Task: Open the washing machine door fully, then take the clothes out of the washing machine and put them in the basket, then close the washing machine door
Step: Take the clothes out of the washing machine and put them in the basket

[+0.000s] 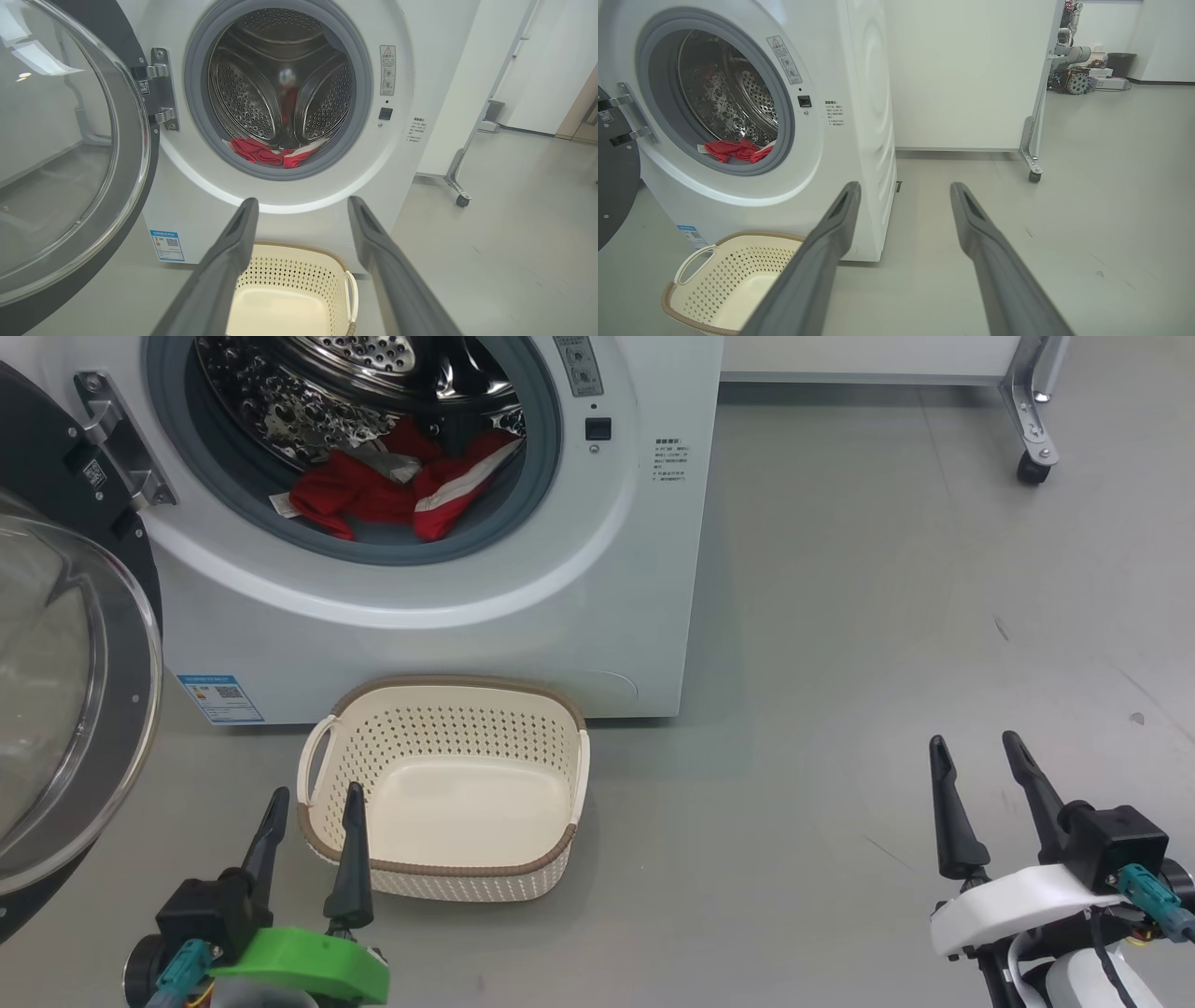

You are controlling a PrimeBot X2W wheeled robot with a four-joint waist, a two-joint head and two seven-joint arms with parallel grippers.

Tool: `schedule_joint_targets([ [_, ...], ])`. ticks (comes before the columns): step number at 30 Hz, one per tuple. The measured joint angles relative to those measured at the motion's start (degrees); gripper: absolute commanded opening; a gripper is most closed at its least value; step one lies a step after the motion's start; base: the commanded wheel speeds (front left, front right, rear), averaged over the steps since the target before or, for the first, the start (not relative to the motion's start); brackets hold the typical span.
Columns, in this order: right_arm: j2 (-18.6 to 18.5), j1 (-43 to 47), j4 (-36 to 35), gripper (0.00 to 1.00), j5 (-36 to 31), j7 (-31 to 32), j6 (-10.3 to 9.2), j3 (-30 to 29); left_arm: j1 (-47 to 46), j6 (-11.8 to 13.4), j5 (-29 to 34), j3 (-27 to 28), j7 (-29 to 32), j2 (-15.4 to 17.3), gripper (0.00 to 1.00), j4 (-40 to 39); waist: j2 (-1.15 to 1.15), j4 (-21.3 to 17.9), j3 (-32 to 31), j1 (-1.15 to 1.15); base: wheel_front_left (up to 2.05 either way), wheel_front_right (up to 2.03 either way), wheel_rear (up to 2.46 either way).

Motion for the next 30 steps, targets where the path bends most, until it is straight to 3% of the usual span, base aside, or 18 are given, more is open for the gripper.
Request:
schedule_joint_targets([
  [6, -0.13, -0.01, -0.44, 1.00, 0.63, 0.57, 2.09, 0.96, 0.09, 0.01, 0.02, -0.13, 0.00, -0.03, 1.00, -0.02, 0.00, 0.22, 0.07, 0.00, 0.00, 0.00, 0.00],
  [30, -0.44, -0.01, -0.49, 1.00, 1.57, 1.00, 1.99, -0.49, 0.70, 0.25, 0.08, -0.27, 0.00, -0.20, 1.00, 0.24, 0.00, 0.35, -0.53, 0.00, 0.00, 0.00, 0.00],
])
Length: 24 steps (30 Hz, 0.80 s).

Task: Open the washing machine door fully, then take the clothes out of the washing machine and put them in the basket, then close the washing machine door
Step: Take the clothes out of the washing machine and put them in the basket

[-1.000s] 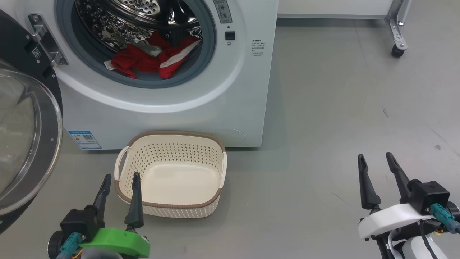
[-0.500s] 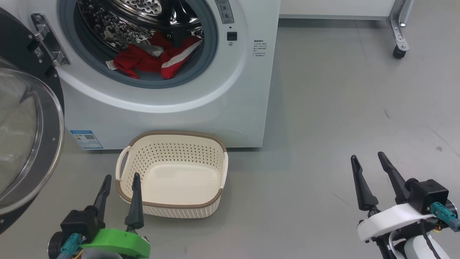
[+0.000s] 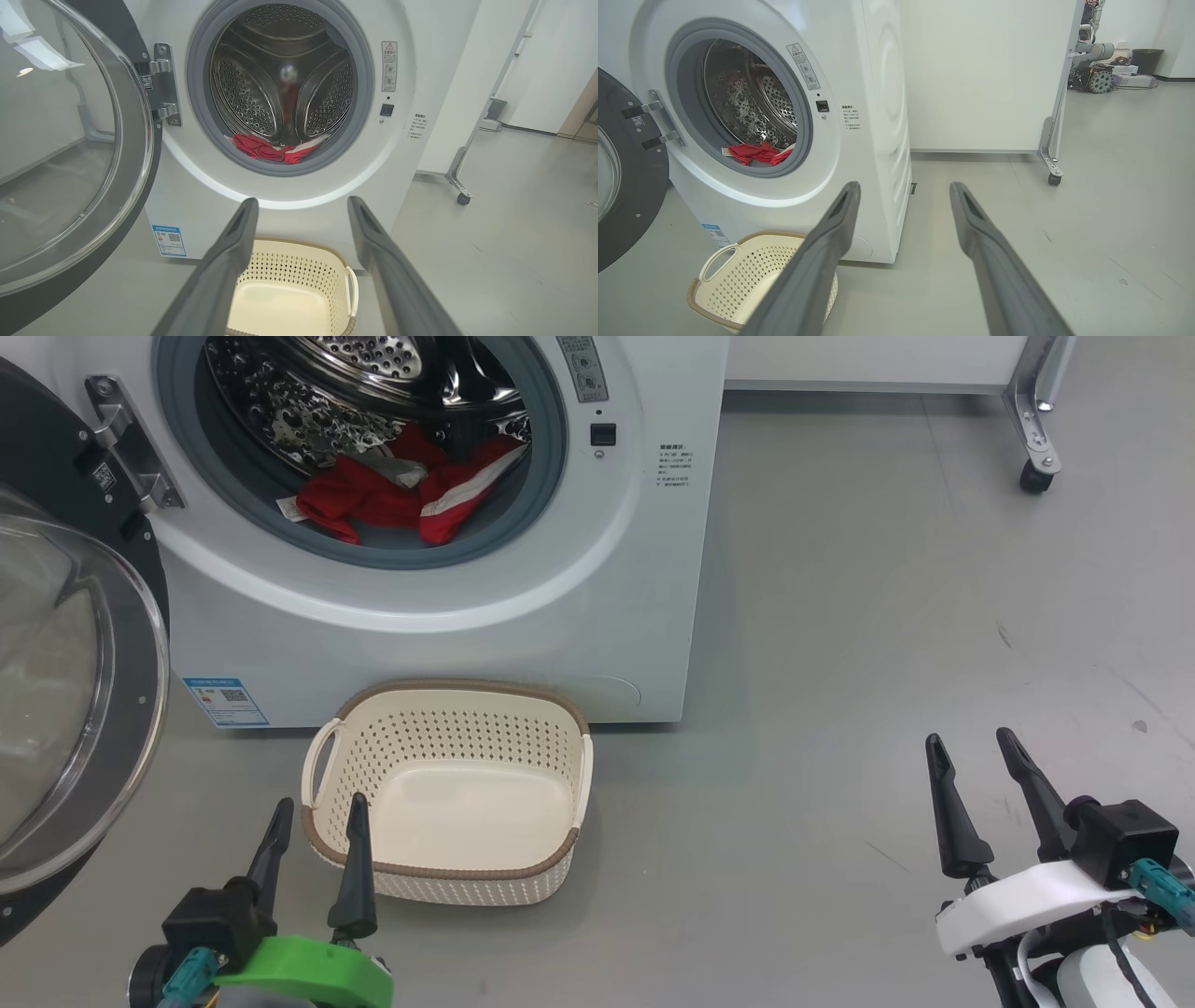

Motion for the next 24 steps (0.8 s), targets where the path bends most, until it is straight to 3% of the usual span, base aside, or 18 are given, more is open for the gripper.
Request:
schedule_joint_targets([
  [13, 0.01, 0.00, 0.12, 1.00, 0.00, 0.00, -0.02, 0.15, 0.08, -0.27, -0.25, -0.38, 0.01, 0.00, 1.00, 0.09, 0.00, 0.18, -0.15, 0.00, 0.00, 0.00, 0.00],
  [24, 0.01, 0.00, 0.13, 1.00, 0.00, 0.00, -0.43, 0.30, 0.13, -1.44, -5.27, -0.35, 0.77, -0.10, 1.00, -0.38, 0.00, 0.37, -0.04, 0.00, 0.14, -0.14, 0.00],
])
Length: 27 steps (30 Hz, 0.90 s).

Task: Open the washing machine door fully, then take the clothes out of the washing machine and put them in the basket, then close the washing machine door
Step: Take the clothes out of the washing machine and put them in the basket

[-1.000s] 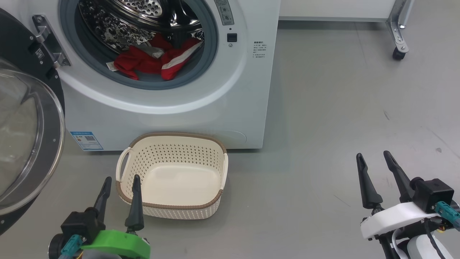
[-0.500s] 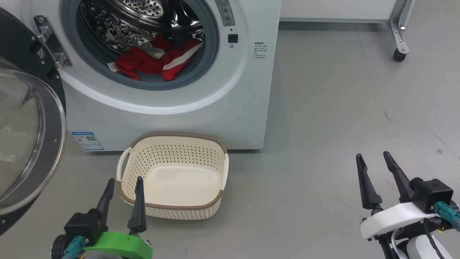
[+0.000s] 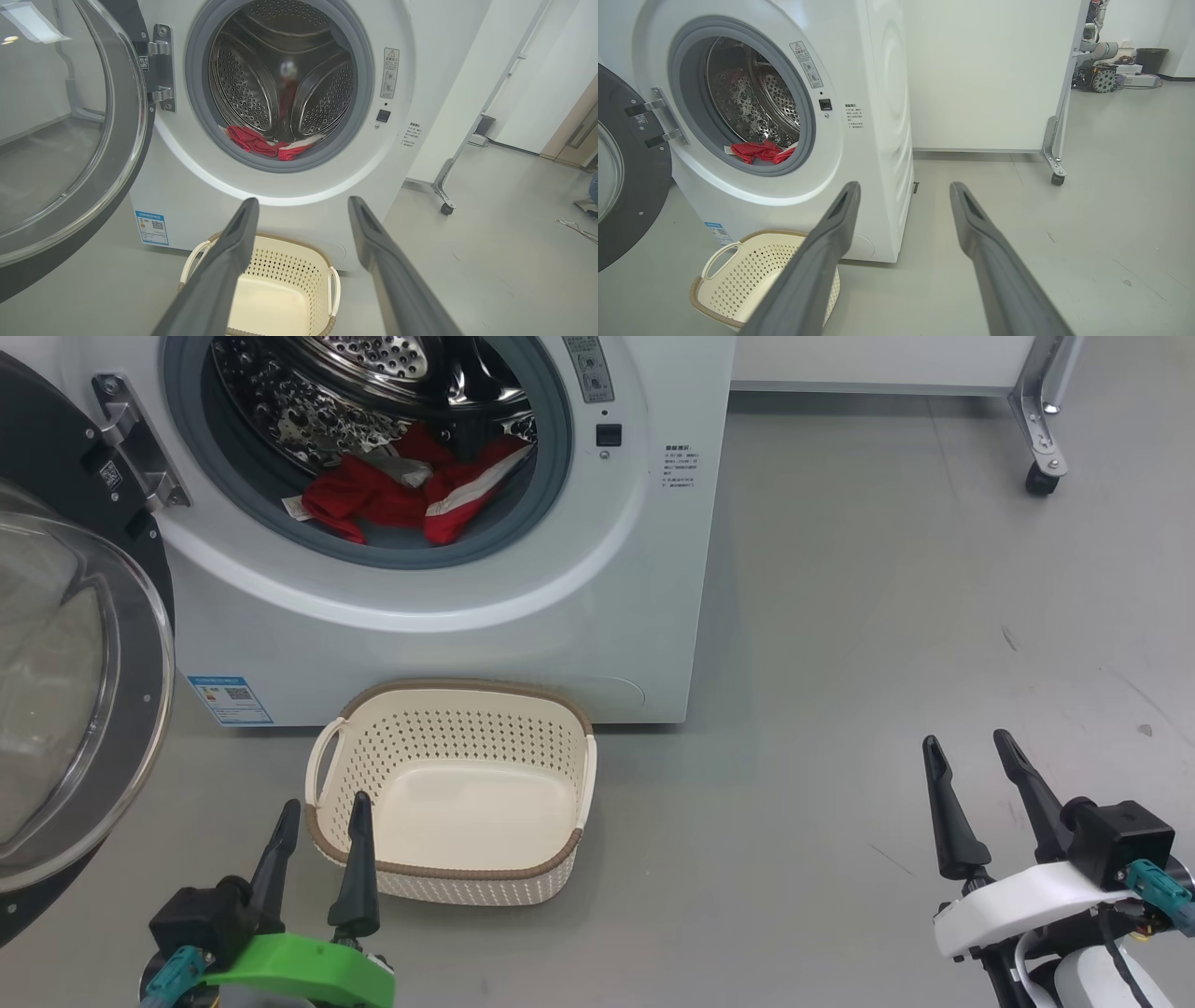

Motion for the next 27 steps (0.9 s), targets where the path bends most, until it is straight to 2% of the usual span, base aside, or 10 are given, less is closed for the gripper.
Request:
schedule_joint_targets([
  [10, 0.11, 0.01, 0.01, 1.00, 0.00, 0.01, -0.02, 0.16, 0.00, 0.00, -0.11, 0.08, 0.01, -0.01, 1.00, -0.36, 0.00, 0.32, 0.16, 0.00, 0.68, -0.68, 0.00],
  [21, 0.34, 0.01, 0.08, 1.00, 0.04, 0.01, -0.02, 0.29, 0.00, 0.00, -0.15, 0.86, 0.01, 0.05, 1.00, -0.70, 0.00, 0.68, 0.23, 0.00, 1.16, -1.16, 0.00],
  [27, 0.33, 0.02, 0.15, 1.00, 0.04, 0.09, -0.02, 0.30, -0.01, 0.57, 2.38, 1.07, 0.00, 1.59, 1.00, -1.22, 0.00, 0.96, 0.26, 0.00, 1.44, -1.44, 0.00],
])
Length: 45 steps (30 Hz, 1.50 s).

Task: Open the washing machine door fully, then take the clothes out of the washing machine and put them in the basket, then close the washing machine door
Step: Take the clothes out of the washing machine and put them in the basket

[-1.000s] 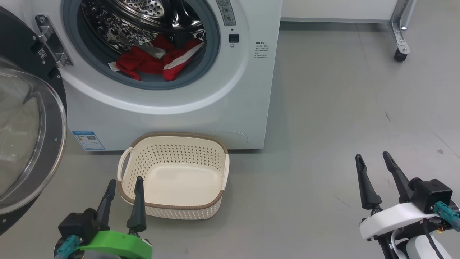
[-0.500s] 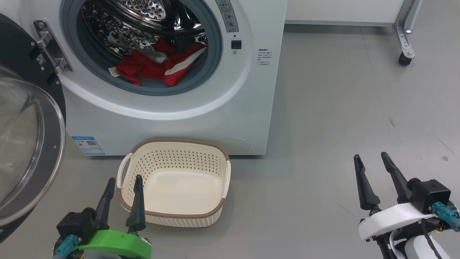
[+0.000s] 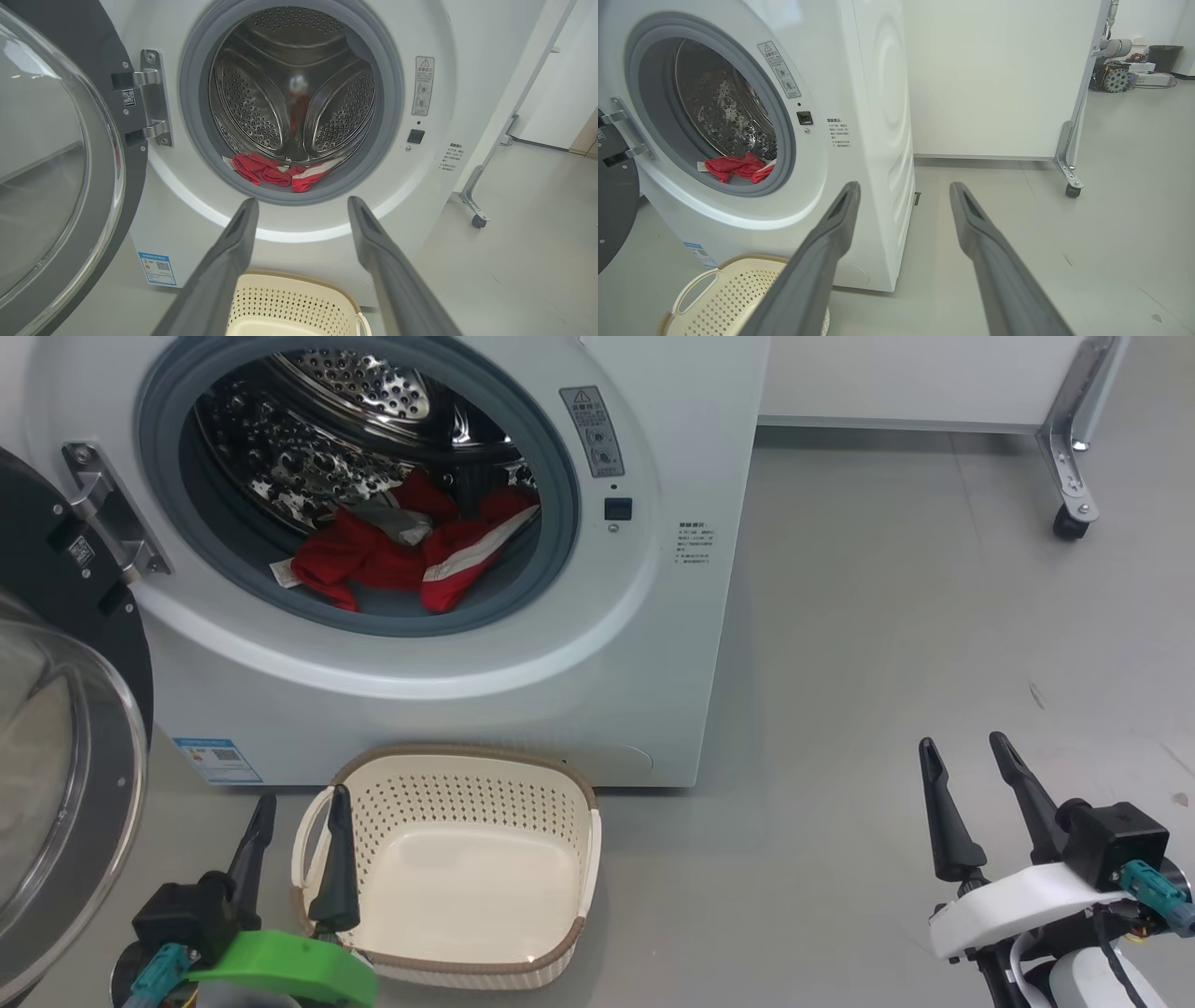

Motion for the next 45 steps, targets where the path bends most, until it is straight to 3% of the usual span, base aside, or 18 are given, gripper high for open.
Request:
schedule_joint_targets([
  [21, 0.00, 0.00, 0.24, 1.00, 0.00, 0.00, -0.01, 0.24, 0.00, 0.01, 0.01, -1.01, -0.01, -0.37, 1.00, -0.01, 0.00, 0.24, -0.08, 0.00, 0.96, -0.96, 0.00],
  [45, 0.02, -0.01, 0.54, 1.00, 0.00, 0.00, -0.42, 0.36, 0.00, 0.01, 0.01, -1.31, -0.07, -0.48, 1.00, 0.10, 0.00, -0.05, 0.04, 0.00, 0.14, -0.14, 0.00],
])
